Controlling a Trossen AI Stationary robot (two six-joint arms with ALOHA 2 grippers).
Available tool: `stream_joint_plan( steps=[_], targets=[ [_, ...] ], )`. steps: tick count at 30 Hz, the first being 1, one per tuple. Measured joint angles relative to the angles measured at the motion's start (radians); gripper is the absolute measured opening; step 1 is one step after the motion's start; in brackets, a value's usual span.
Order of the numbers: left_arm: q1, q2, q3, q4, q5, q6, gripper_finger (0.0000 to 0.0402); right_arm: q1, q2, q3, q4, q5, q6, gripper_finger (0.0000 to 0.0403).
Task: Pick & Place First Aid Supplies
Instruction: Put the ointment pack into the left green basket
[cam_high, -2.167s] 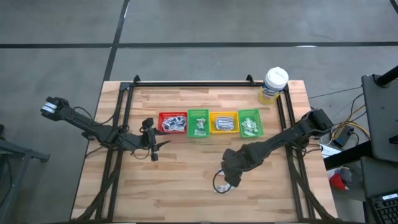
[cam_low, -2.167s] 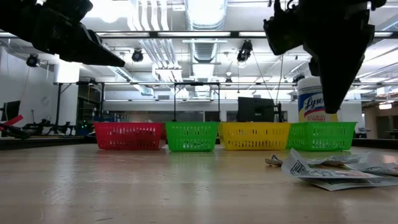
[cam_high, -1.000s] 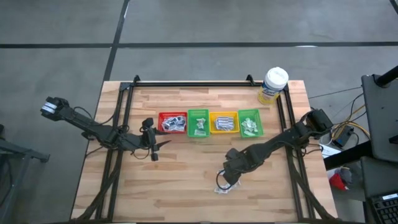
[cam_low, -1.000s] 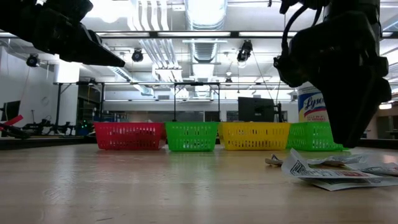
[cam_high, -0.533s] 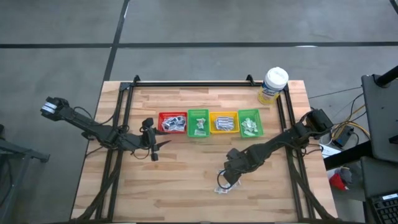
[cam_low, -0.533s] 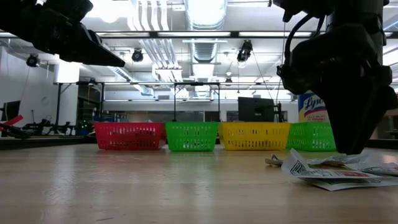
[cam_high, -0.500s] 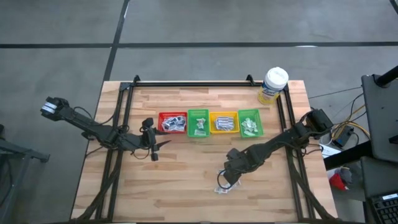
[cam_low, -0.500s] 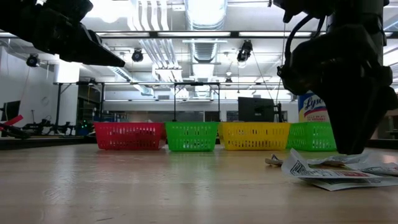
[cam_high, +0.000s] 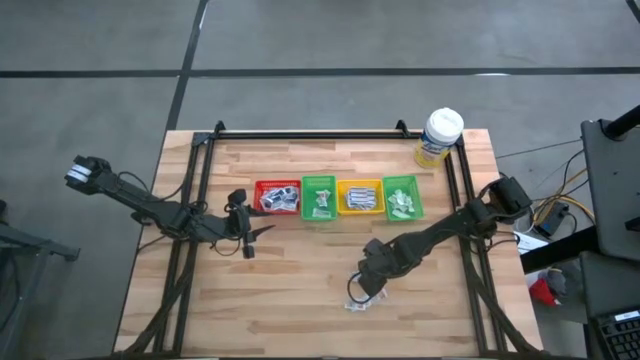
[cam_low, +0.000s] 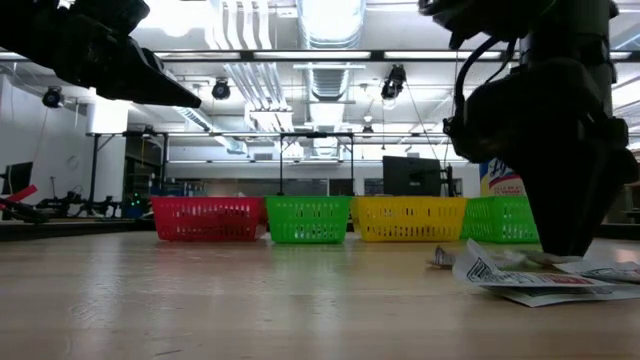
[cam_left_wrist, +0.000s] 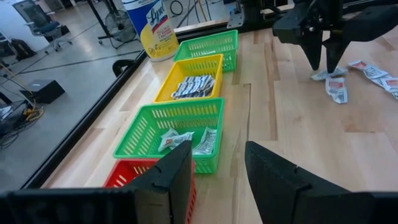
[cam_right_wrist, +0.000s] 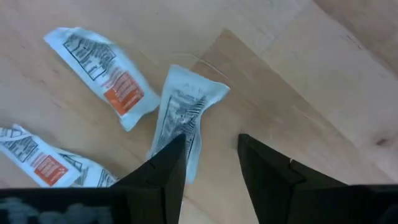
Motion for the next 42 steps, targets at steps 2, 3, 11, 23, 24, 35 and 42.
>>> stream_joint_plan(
  steps=[2,3,11,23,24,35,42],
  targets=[
    [0.0,0.0,0.0,-0.001,-0.001,0.0,0.0151,-0.003,0.023,0.001,-0.005,-0.02,-0.009,0.0146],
    [0.0,0.0,0.0,0.0,-0.001,0.0,0.0151,-0.004,0.03,0.002,-0.006,-0.018,-0.009,0.0146],
    [0.0,0.0,0.0,0.0,-0.002,0.0,0.0151,-0.006,0.021,0.0,-0.021,0.013,0.019,0.0128],
    [0.0,0.0,-0.001,0.0,-0.002,0.0,0.0151,-0.006,0.023,0.001,-0.069,0.027,-0.005,0.0066],
    [0.0,0.0,-0.001,0.0,-0.002,0.0,0.0151,-0.006,0.023,0.0,-0.072,0.031,-0.011,0.006],
    [0.0,0.0,-0.001,0.0,-0.003,0.0,0.0151,-0.006,0.023,-0.001,-0.085,0.035,-0.075,0.001],
    [0.0,0.0,-0.001,-0.001,-0.003,0.0,0.0151,-0.006,0.023,-0.001,-0.085,0.035,-0.104,0.0009]
  ],
)
